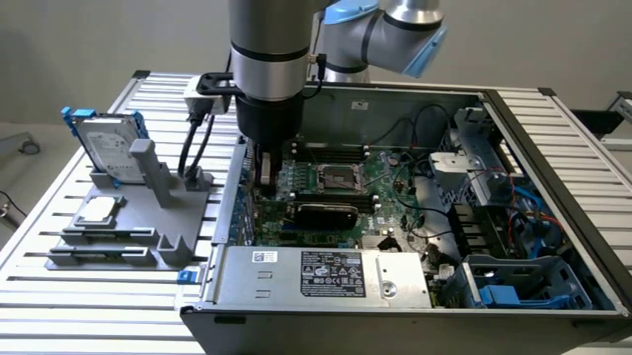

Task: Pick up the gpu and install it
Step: 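Press down on the gpu until it lock into place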

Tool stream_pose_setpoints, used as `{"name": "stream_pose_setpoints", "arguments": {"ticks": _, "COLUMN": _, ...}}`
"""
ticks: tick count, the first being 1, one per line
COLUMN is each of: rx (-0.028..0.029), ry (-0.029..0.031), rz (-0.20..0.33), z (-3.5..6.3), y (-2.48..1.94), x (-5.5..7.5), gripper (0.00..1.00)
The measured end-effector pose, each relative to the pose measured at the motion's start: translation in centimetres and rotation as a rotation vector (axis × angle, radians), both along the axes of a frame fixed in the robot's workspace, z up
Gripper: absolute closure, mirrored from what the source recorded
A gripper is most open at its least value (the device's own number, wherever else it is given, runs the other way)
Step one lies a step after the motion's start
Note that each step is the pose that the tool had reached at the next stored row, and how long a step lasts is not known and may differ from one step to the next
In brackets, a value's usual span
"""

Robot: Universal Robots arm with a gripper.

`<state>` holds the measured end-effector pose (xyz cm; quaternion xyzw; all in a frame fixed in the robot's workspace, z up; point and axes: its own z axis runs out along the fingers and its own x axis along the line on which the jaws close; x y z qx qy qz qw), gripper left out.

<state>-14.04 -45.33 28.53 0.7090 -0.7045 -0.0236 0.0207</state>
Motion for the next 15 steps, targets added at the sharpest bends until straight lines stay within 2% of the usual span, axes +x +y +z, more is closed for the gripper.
{"name": "stream_pose_setpoints", "arguments": {"ticks": 8, "rx": -0.0069, "ry": 0.0106, "rz": 0.000, "z": 0.67, "y": 0.00, "x": -0.20, "gripper": 0.89}}
{"name": "stream_pose_setpoints", "arguments": {"ticks": 12, "rx": -0.0141, "ry": 0.0157, "rz": 0.000, "z": 0.87, "y": -0.01, "x": -0.23, "gripper": 0.89}}
{"name": "stream_pose_setpoints", "arguments": {"ticks": 15, "rx": -0.0202, "ry": 0.0228, "rz": 0.000, "z": 0.95, "y": -0.01, "x": -0.24, "gripper": 0.89}}
